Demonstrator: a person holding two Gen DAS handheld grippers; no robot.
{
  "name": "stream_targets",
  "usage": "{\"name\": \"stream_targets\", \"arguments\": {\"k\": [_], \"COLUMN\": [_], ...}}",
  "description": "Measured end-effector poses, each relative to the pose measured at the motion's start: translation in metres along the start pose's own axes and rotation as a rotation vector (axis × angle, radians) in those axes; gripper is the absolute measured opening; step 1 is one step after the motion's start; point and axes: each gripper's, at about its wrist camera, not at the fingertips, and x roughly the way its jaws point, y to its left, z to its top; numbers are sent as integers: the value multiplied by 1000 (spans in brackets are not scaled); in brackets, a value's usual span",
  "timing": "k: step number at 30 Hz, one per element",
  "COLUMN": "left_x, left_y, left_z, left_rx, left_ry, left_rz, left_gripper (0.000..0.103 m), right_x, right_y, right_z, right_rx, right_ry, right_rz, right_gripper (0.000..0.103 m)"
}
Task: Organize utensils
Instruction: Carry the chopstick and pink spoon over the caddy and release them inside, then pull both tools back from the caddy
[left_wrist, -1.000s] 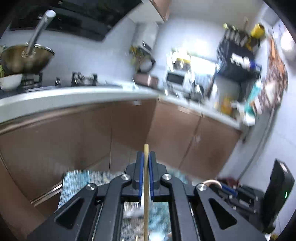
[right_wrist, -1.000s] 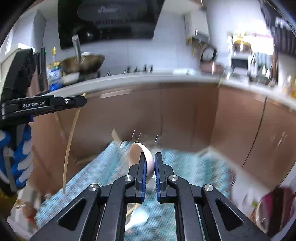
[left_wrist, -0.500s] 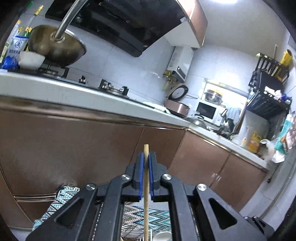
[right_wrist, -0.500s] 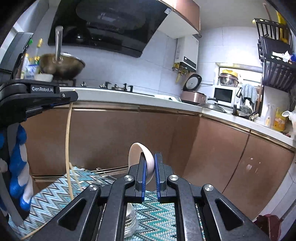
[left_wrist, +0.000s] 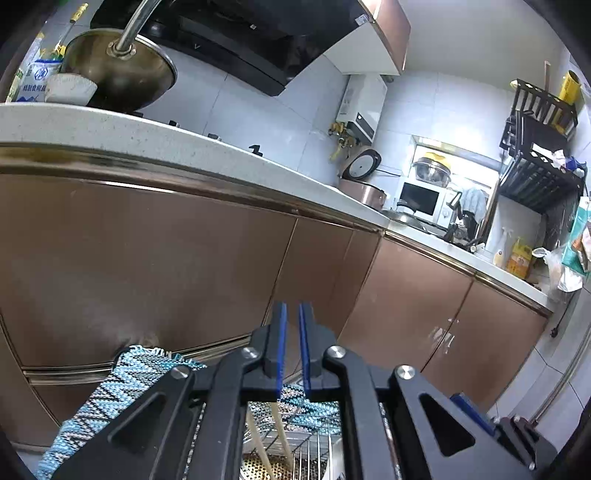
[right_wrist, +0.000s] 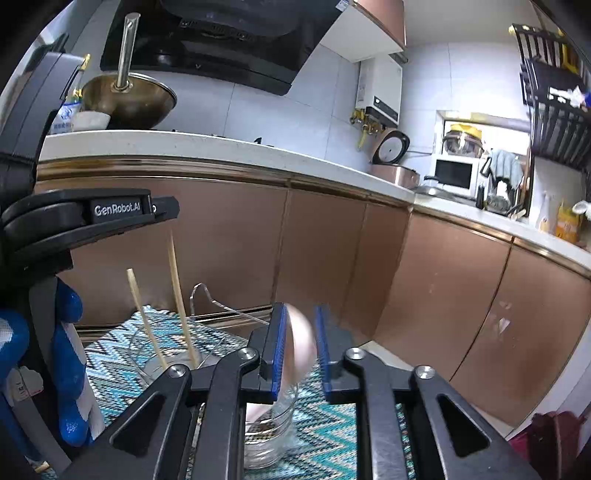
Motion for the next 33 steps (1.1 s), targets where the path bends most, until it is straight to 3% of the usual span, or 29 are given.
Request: {"name": "stream_targets", "arguments": {"k": [1,8,10,13,20,24,33], "left_x": [-5,-64,-80,-109,-175,-210,-272], "left_y": [0,-2,-2,-4,-1,4,26], "left_z": [3,38,45,54,75,88,98], "left_rx": [4,36,49,75,98,115,140], "left_ry": [-3,-59,-68,-84,-122,-166,-196], "left_rz": [-3,-7,-5,-9,-15,17,76], "left_gripper": [13,35,45,46,49,50,50], "right_x": [-4,-46,-64,-91,-158,-198,-260], "right_y": [-2,-12,-18,-26,-37,-37,-27], "right_z": [1,26,33,44,69,82,96], "right_rx": [8,41,65,104,150,147,116], "right_ry": [-7,-66,-86,-117,-194,-245,-291], "right_rz": [1,0,-4,-8,-19,-32,-8], "right_gripper": [30,31,36,46,58,71,71]}}
